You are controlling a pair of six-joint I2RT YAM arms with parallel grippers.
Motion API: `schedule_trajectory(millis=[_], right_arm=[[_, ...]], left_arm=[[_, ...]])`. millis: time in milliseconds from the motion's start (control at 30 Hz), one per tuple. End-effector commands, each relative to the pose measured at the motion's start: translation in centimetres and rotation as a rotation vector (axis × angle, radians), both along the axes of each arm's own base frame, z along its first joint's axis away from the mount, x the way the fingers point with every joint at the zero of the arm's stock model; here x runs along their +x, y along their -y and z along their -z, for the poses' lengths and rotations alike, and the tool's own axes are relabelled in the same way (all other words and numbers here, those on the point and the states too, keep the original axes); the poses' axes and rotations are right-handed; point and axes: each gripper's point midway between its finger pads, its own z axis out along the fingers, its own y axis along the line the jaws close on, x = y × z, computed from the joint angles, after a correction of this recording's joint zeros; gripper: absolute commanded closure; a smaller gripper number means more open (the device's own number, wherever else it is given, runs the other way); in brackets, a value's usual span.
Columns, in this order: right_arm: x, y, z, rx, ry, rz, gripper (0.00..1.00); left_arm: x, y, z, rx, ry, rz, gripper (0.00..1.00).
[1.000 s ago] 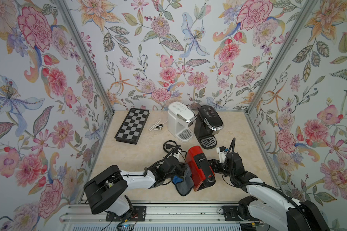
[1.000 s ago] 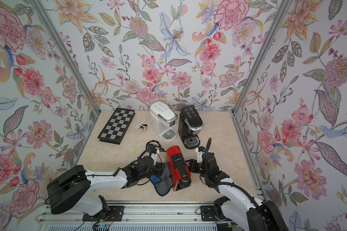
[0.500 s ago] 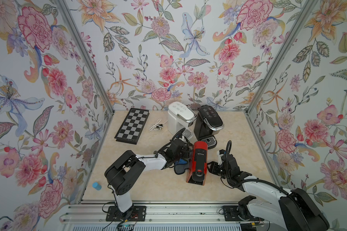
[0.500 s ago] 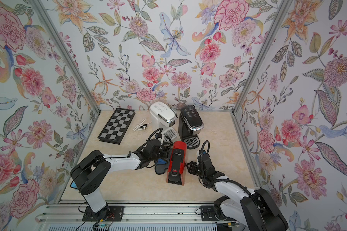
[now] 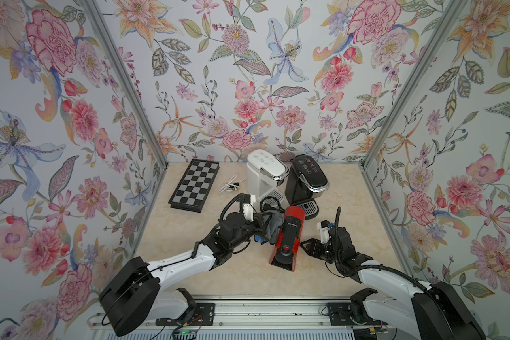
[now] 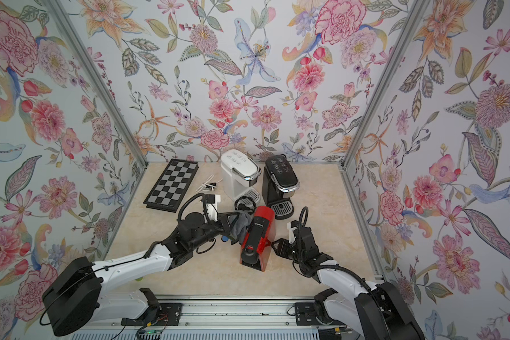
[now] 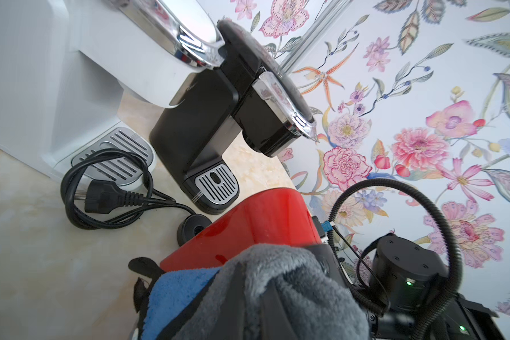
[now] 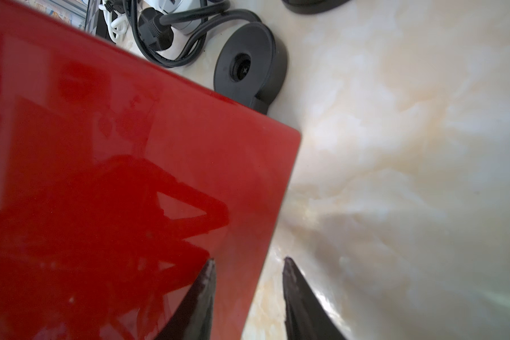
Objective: Wipe the surface of a coffee machine
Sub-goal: Wipe the dirt from the surface of the coffee machine.
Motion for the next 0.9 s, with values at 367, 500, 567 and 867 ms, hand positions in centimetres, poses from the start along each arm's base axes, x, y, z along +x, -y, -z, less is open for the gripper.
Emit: schedule_trajectory(millis=[367,500,567,867], right_arm=[[1.5,-3.4,-3.7,0.165,0.082,-0.106,0.61],[1.5,-3.9,-4.0,0.176,0.084,-0.12,0.6],[1.4,-4.4,-4.0,0.182,0.081,-0.131,0.61],[0.7,-7.8,-4.4,0.23,0.081,-0.191,0.61]], left_arm=[[-10.9,1.3,2.1,-0.122,-0.026,0.13,1.0],[-11.7,2.5,4.2,-0.125,-0.089,0.165,1.0],[-11.9,3.0,4.9,-0.12,-0.112,0.175,1.0],[-12.5,1.8,8.6,-0.072,-0.237,0.132,1.0]])
